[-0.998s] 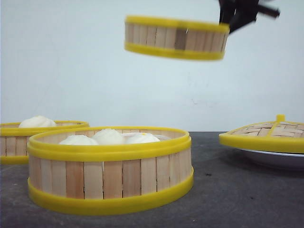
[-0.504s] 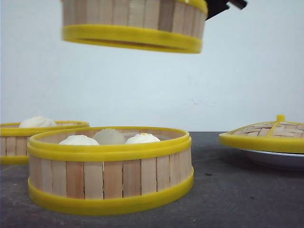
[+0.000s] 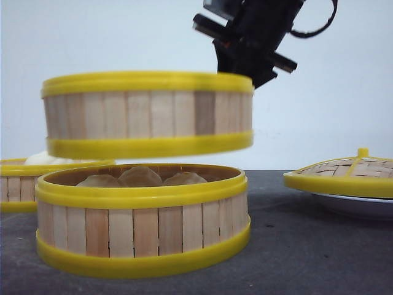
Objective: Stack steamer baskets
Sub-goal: 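Lift the basket with the right gripper and set it on the front basket, then open the right gripper and raise it away from the stack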
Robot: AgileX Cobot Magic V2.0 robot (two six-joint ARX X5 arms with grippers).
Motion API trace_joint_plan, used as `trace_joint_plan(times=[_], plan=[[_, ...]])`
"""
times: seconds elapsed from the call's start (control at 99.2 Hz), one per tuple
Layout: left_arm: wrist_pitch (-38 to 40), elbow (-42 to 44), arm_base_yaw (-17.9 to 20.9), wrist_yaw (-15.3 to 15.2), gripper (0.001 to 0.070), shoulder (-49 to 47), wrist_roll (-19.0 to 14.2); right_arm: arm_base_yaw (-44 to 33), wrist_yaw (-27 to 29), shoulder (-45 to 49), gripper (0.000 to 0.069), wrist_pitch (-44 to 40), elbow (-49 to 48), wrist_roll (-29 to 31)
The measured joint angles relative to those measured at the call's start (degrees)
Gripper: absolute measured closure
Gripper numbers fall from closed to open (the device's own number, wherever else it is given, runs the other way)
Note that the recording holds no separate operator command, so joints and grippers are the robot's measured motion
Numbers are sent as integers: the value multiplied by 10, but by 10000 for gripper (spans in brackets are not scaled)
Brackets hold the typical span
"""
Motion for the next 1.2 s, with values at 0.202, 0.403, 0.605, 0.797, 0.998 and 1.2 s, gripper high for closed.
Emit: trace_joint_plan(times=[0.202, 0.403, 0.605, 0.797, 0.998, 1.2], plan=[[0, 0, 0, 0, 283, 0, 3, 4, -2, 7, 660, 21, -41, 5], [0, 0, 0, 0, 283, 0, 7, 5, -2, 8, 661, 42, -46, 8], [0, 0, 0, 0, 283, 0, 7, 5, -2, 8, 661, 60, -46, 9], [0, 0, 0, 0, 283, 0, 8, 9, -2, 18, 661, 61, -46, 9], [-1, 0, 0, 0, 283, 0, 11, 8, 3, 30, 662, 62, -46, 13], [-2, 0, 0, 0, 283, 0, 11, 9, 6, 33, 657, 63, -46, 13]])
